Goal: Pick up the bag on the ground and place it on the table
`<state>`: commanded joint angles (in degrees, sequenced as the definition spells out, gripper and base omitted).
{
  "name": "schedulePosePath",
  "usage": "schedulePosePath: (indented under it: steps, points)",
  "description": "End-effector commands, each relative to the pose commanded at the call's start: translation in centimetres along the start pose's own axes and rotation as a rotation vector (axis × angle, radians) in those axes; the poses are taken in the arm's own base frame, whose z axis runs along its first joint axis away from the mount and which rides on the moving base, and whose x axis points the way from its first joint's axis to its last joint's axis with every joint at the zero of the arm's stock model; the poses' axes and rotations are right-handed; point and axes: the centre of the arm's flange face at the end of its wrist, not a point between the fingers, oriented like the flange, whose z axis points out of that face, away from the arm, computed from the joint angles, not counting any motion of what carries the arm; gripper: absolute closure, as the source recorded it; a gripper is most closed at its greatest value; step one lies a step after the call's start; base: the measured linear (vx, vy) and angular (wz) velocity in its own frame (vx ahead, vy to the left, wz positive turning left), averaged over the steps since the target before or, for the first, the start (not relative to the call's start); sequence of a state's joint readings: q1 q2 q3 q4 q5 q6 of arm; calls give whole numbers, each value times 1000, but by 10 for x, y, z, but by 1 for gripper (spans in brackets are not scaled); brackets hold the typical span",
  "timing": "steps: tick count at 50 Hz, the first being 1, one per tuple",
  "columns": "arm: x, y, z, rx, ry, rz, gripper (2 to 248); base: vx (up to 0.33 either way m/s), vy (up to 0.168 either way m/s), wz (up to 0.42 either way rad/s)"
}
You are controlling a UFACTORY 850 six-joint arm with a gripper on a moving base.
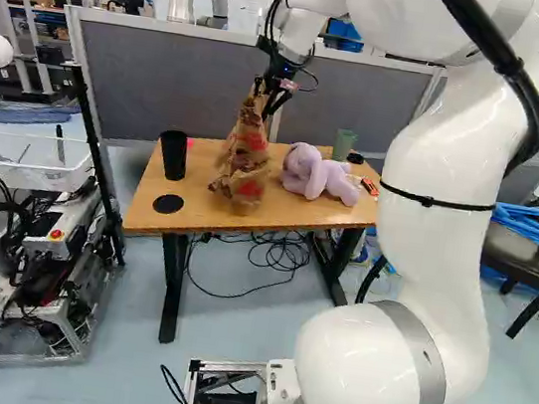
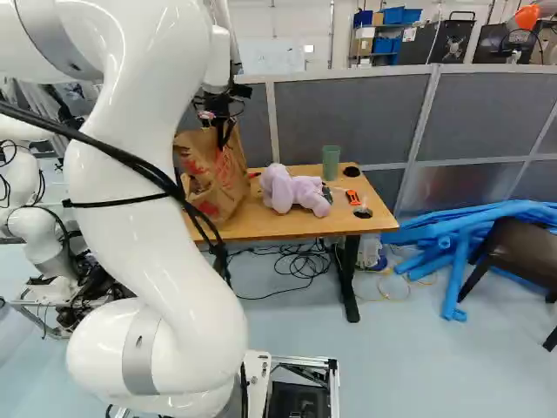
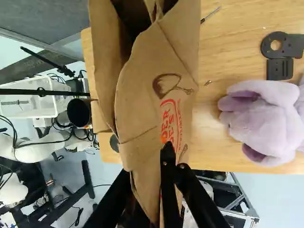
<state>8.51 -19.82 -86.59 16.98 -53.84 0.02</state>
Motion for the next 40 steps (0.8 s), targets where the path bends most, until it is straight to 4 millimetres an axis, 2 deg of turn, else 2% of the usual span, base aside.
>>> schedulePosePath:
  steps: [16, 40]
  points:
    - [7, 5, 22, -6, 12, 8, 229, 0, 0, 0]
    - [9, 6, 25, -7, 17, 9, 229, 0, 0, 0]
